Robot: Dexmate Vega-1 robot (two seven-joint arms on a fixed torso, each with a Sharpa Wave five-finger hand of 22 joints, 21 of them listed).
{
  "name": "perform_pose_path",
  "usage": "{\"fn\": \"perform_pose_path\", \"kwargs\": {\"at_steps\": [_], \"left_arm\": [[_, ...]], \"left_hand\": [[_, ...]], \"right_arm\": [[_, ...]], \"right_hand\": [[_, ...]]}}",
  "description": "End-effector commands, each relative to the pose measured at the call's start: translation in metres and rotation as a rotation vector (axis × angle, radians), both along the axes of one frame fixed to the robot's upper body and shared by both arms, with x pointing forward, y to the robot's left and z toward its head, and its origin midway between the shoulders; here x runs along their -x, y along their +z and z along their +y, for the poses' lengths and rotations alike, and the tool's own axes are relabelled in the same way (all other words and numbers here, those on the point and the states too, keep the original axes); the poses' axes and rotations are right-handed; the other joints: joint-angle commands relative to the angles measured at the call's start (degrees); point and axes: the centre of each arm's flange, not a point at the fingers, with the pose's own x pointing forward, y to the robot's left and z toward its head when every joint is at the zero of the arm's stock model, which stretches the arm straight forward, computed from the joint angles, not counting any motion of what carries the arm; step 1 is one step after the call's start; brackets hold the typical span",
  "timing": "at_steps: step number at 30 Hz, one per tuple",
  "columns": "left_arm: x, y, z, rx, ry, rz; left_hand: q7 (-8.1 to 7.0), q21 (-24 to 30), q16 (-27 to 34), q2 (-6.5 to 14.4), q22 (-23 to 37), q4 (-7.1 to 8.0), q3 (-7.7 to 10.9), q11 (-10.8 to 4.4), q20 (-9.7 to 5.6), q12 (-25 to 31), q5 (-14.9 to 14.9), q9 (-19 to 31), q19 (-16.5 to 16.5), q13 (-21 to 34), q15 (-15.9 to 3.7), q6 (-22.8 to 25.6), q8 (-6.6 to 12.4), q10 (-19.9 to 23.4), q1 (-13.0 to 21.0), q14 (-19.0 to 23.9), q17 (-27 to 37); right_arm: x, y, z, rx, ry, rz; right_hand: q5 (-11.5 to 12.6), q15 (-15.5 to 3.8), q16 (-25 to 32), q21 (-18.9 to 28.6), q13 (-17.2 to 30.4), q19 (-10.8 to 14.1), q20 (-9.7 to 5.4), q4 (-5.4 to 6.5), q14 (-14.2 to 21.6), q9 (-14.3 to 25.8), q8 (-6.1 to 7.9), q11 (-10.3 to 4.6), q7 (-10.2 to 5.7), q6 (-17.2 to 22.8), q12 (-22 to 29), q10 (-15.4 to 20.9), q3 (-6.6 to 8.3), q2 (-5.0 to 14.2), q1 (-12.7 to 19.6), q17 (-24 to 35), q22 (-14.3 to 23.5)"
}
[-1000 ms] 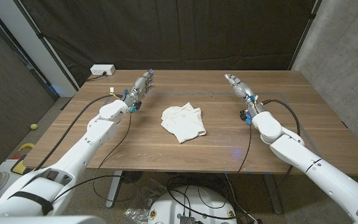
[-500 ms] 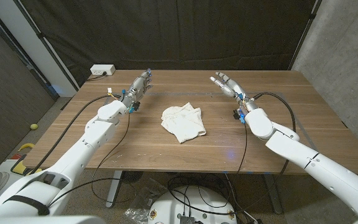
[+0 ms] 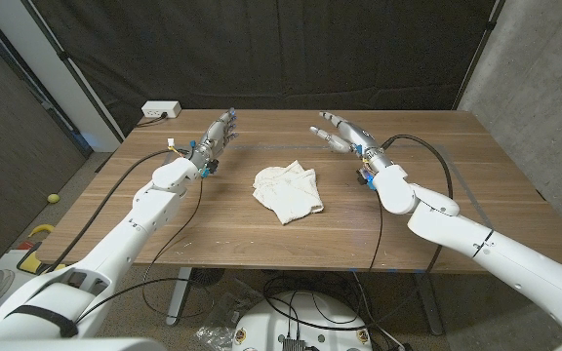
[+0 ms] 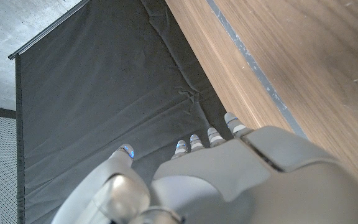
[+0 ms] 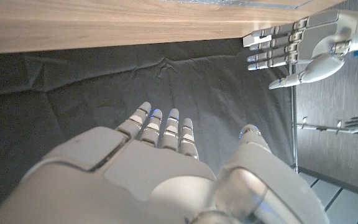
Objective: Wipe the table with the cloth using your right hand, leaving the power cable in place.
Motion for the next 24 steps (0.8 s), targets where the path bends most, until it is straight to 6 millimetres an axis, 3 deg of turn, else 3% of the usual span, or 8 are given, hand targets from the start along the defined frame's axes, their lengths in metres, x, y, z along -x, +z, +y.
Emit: {"fn": "perform_pose_path", "kwargs": {"at_steps": [1,24], "left_arm": [[-0.002,0.001,0.000,-0.007,-0.003,0.000],[0.001,0.001,0.001,-0.008,-0.010,0.001]], "left_hand": [[-0.59,0.18,0.22,-0.04,0.25,-0.02,-0.23,0.57,0.10,0.44,0.20,0.09,-3.92,0.33,0.24,-2.83,0.48,-3.36,-0.35,-3.52,0.08],[-0.62,0.15,0.12,-0.03,0.24,-0.10,-0.38,0.52,0.09,0.39,0.29,0.10,-3.82,0.36,0.29,-2.66,0.35,-3.40,-0.31,-3.51,0.11]], "right_arm": [[0.013,0.005,0.034,0.215,-0.082,-0.089],[0.011,-0.018,0.084,0.523,-0.073,-0.065]], "right_hand": [[0.07,-0.35,0.09,0.25,0.07,0.22,0.11,-0.41,0.40,0.06,0.32,-0.52,-0.08,0.68,0.11,0.38,0.27,0.12,0.86,0.15,0.03],[0.03,-1.58,-0.43,0.17,0.08,0.46,-0.41,-1.19,-0.24,0.12,-0.41,-1.51,-1.02,-0.49,-0.81,-1.41,1.10,1.10,1.99,0.14,0.06]]}}
